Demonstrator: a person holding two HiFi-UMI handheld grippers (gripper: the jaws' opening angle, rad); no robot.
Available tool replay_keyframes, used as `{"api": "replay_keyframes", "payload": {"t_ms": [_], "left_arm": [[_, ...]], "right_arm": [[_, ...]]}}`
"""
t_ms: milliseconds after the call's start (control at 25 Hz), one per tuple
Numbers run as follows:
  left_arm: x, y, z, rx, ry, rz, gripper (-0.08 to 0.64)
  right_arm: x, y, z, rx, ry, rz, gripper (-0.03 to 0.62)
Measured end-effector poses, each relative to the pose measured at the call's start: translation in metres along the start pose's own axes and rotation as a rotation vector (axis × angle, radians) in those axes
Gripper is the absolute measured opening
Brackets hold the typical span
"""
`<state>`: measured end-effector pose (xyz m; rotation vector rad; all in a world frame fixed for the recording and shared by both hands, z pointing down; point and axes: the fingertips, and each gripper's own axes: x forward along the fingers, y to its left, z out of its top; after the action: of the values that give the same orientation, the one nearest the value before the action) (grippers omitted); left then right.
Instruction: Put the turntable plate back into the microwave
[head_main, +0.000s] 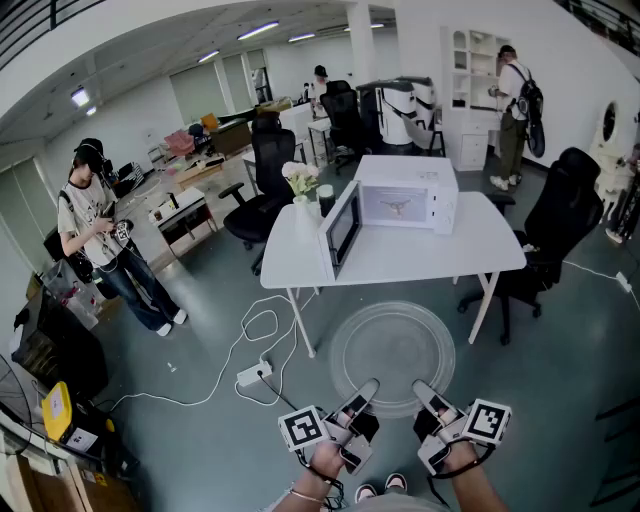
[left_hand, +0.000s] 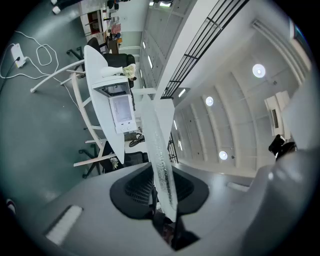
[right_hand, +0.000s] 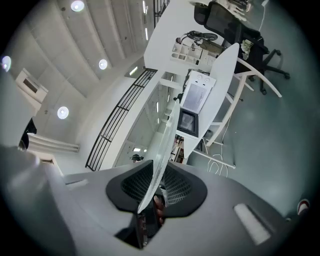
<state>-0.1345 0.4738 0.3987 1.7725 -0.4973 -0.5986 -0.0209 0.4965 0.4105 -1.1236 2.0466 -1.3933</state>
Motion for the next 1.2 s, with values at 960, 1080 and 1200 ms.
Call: {"api": "replay_keyframes", "payload": {"t_ms": [960,1080,1200], "left_arm": [[-0.011,-0.001,-0.007,-0.019,0.043,-0.037,0.046],[-0.008,0.001,-0.003,-0.016,0.045,-0.034,0.046],[-0.001,0.007,0.005,-0.01,0.041,-0.028,0.046]], "right_arm": [[-0.006,0.016,-0.014,-0.019,-0.047,0.055,0.074],[-0.002,0.012,-0.013,0.008,-0.047,0.048,0.074],[0.003,-0.005,-0.007,0.008,-0.042,-0.023,0.074]]}}
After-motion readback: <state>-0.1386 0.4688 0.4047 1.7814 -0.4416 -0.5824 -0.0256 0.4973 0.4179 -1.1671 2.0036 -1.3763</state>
